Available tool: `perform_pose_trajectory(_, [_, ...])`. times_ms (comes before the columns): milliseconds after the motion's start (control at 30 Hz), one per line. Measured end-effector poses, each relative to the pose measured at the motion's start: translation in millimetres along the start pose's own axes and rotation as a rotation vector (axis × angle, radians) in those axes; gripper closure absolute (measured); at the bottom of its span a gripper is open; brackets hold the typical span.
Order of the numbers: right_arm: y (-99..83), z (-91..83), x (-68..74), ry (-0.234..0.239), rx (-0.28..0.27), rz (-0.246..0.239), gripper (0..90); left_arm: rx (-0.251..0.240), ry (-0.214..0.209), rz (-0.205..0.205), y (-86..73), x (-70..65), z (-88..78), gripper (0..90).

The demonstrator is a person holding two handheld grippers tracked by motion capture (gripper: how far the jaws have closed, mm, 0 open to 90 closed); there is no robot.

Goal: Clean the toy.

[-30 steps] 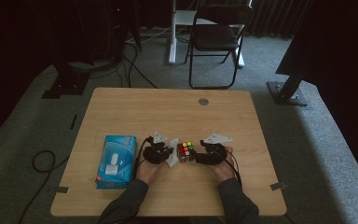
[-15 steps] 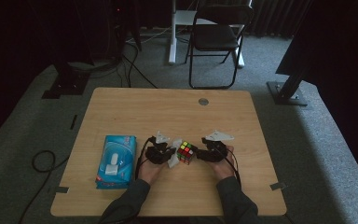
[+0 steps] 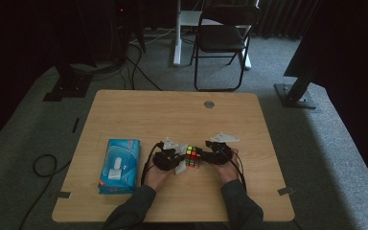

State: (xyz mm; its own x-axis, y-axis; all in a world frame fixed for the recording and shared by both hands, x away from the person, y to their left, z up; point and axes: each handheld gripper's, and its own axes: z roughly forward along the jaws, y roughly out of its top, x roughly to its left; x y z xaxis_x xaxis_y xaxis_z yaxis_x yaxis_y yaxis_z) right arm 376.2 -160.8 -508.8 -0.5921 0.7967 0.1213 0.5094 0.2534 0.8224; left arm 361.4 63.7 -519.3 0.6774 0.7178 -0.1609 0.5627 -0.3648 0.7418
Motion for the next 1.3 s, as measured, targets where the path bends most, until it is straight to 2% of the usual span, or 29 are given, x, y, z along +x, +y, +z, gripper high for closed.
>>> perform_pose_trajectory(200, [1.4,-1.5,0.9,-0.013,0.012,0.015,43.7,-0.005,0.001,-0.002,-0.4,-0.1,0.1,85.2])
perform_pose_trajectory(400, [-2.7,-6.5,5.2,0.012,0.014,0.021,43.4,-0.021,0.005,-0.017,1.0,2.5,-2.3,85.2])
perform_pose_trajectory(667, [-3.3,-7.4,7.2,0.034,0.025,0.034,44.5,-0.018,-0.021,0.002,-0.2,-5.7,-1.6,85.2])
perform_pose_trajectory(767, [-3.2,-7.4,6.1,0.042,0.025,0.042,47.7,-0.019,-0.025,0.009,0.7,-7.3,-1.6,85.2])
perform_pose_trajectory(1000, [-3.5,-11.7,1.4,0.023,0.023,0.053,56.5,-0.020,-0.022,0.007,1.4,-5.8,-2.1,85.1])
perform_pose_trajectory(1100, [-4.6,-11.5,0.2,0.032,0.031,0.058,57.3,-0.026,-0.018,-0.001,2.3,-3.6,-2.7,85.1])
perform_pose_trajectory(1233, [-4.5,-10.9,-0.3,0.043,0.029,0.059,59.6,-0.039,-0.016,-0.006,4.4,-1.6,-5.2,85.2])
perform_pose_trajectory(1300, [-4.6,-10.6,-0.7,0.056,0.028,0.063,62.3,-0.066,-0.011,-0.009,9.1,0.5,-10.3,85.2])
